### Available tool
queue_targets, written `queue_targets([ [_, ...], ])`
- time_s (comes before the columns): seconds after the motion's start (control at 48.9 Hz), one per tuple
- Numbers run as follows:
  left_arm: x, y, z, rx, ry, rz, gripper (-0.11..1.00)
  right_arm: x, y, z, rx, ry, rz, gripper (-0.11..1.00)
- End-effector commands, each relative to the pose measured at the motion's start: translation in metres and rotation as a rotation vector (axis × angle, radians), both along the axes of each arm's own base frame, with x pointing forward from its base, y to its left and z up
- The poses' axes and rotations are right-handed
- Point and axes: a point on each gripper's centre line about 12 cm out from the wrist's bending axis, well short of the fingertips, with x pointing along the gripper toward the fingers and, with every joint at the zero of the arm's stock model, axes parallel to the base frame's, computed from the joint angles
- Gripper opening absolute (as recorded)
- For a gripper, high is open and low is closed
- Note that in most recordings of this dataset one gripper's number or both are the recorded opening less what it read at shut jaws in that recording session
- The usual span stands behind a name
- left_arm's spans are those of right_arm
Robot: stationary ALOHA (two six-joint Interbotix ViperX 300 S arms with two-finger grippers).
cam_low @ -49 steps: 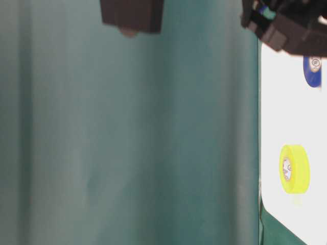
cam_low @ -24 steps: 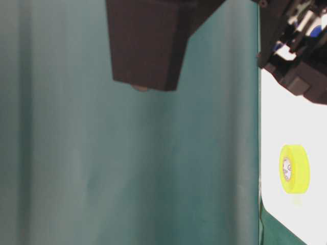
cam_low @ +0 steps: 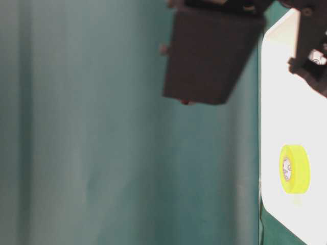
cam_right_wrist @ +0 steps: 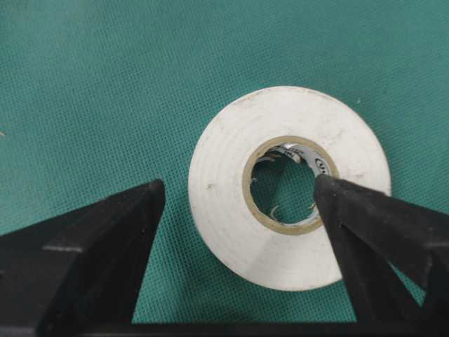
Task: Put the tape into the white case with the right arm.
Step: 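Move the right gripper down over the white tape roll, then grasp the white tape with the right gripper and lift it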
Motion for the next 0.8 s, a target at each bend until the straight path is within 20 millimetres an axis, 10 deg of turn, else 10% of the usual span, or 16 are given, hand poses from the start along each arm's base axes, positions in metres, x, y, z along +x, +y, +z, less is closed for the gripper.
queue_targets([
  [0.0,0.002,0.0,0.003,0.0,-0.005,0.002,0.0,0.005,0.005,0.008,0.012,-0.026,0.008,0.62],
  [0.573,0.002,0.0,0.003,0.0,-0.005,0.002,0.0,0.008,0.007,-0.003,0.009,-0.014,0.017,0.6],
  [0.778,0.002,0.0,0.003,0.0,-0.005,0.002,0.0,0.008,0.008,-0.001,0.014,-0.017,0.012,0.14],
])
